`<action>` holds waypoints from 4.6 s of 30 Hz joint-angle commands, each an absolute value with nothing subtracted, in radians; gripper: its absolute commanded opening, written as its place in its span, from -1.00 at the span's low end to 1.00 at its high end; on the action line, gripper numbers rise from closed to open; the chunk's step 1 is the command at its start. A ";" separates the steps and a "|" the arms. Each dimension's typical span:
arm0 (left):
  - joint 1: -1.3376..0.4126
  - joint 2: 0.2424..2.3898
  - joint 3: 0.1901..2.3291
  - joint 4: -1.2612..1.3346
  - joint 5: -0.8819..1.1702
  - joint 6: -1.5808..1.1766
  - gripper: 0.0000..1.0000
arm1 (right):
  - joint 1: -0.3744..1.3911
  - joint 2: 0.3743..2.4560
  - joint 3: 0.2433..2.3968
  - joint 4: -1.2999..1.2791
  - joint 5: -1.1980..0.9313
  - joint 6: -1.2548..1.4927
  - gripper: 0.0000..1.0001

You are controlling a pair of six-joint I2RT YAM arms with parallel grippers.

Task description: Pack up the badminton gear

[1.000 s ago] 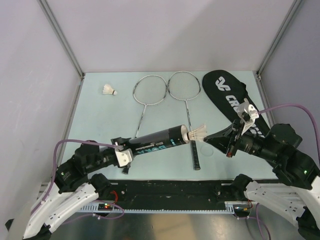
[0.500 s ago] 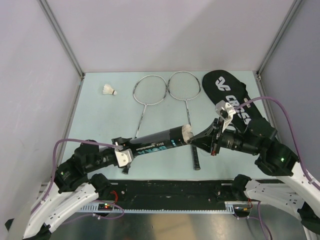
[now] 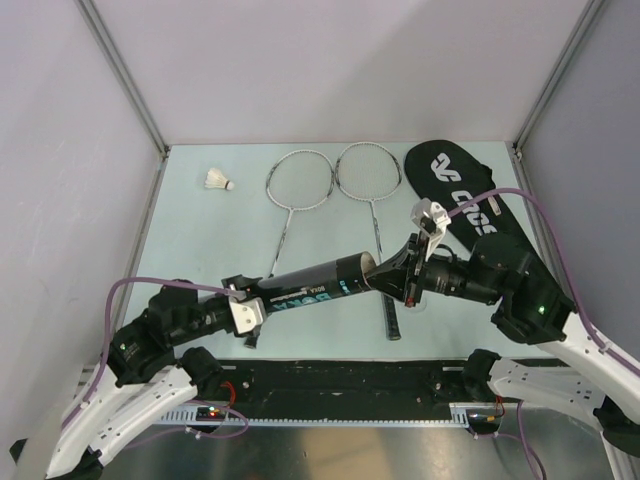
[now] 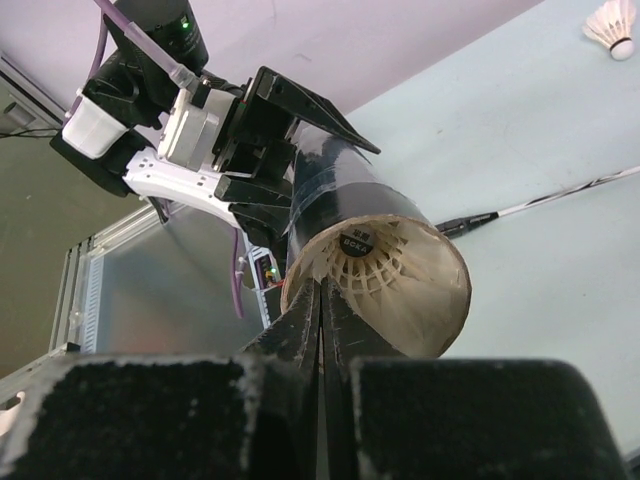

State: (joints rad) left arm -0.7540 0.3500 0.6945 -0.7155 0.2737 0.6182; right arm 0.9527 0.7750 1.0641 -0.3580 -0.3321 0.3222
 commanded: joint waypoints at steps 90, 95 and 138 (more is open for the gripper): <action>-0.753 0.457 0.690 -0.081 0.355 -0.256 0.87 | 0.970 1.284 0.988 0.817 -0.363 0.677 0.20; -0.755 0.423 0.704 -0.154 0.311 -0.212 0.99 | 0.894 1.269 0.974 0.845 -0.434 0.742 -0.15; 0.293 2.193 1.966 -0.434 0.502 -0.171 0.44 | 0.632 0.797 0.762 0.252 -0.560 0.538 -0.22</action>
State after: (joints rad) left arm 0.2855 2.0621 1.8061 -0.4538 0.3592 -0.1280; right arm 0.6308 0.7753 0.7498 0.1555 -0.5255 0.5411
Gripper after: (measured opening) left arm 0.748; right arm 0.678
